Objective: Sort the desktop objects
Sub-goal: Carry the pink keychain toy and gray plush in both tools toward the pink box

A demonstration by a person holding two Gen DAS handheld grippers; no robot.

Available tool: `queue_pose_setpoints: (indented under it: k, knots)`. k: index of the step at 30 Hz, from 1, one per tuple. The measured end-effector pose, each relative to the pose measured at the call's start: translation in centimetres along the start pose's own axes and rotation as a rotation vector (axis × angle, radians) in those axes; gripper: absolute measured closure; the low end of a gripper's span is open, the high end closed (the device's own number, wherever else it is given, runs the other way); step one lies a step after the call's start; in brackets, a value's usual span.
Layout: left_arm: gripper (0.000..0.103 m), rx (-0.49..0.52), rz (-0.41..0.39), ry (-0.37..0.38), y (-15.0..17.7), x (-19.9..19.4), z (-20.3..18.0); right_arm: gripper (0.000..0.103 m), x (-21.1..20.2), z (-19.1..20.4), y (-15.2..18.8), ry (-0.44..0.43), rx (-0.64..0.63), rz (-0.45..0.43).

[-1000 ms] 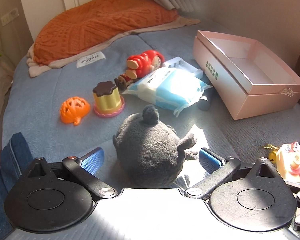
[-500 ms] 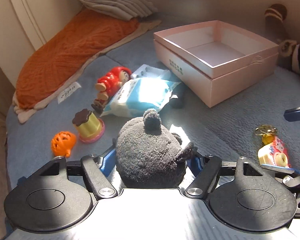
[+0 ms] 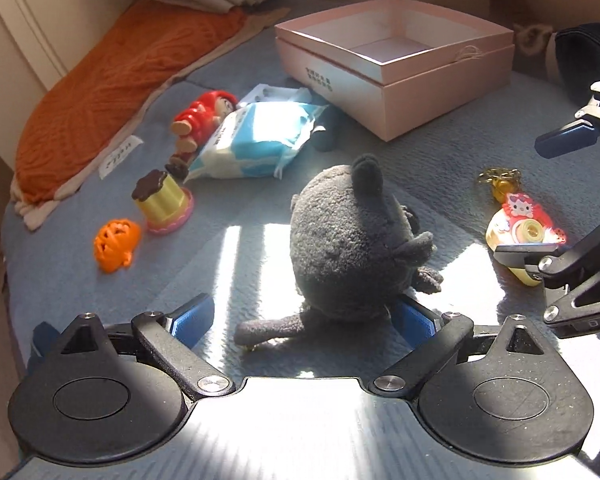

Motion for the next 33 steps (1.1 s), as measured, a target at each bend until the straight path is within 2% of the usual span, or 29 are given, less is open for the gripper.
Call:
queue_pose_setpoints:
  k: [2,5,7,10,14,15,17,26,28,30,33]
  knots:
    - [0.002,0.002,0.001,-0.069,0.2,0.0,1.5,0.016,0.1,0.0,0.1,0.002,-0.001,0.003]
    - [0.003,0.028,0.024,-0.256,0.6,-0.2,4.7,0.015,0.2,0.0,0.2,0.005,-0.004,0.011]
    - [0.003,-0.003,0.038,-0.3,1.0,-0.3,6.4,0.014,0.2,0.1,0.2,0.006,-0.009,0.01]
    - [0.003,-0.119,0.036,-0.239,1.6,-0.7,7.7,0.013,0.3,0.2,0.2,0.002,-0.01,0.01]
    - [0.003,-0.288,0.016,-0.085,1.8,-0.9,7.3,0.012,0.5,0.2,0.3,0.004,-0.008,0.018]
    - [0.003,-0.341,0.004,-0.027,1.6,-0.9,6.8,0.012,0.5,0.1,0.4,0.004,-0.008,0.02]
    - [0.003,-0.395,-0.007,0.047,1.0,-0.6,6.0,0.012,0.5,0.2,0.3,0.004,-0.008,0.018]
    - [0.002,-0.392,-0.032,0.075,-0.6,-0.6,4.6,0.012,0.3,0.0,0.3,0.001,-0.001,0.01]
    - [0.002,-0.427,-0.084,0.059,-0.8,-1.5,5.1,0.011,0.3,0.0,0.2,-0.004,0.003,0.007]
    - [0.0,-0.489,-0.176,0.071,-1.2,-2.9,5.8,0.009,0.4,0.1,0.2,-0.004,0.002,0.008]
    - [0.0,-0.55,-0.231,0.139,-2.2,-3.4,5.6,0.009,0.6,0.2,0.3,-0.002,-0.005,0.016]
Point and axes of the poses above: each gripper's, at about its wrist camera, not at the fingertips, and x roughly the way its jaws point, z to its left, y to its underside, the point moved 9 cm from there along x, roughly the way its jaws point, and after that the axes turned 14 degrees about x, right-handed, at the moved point
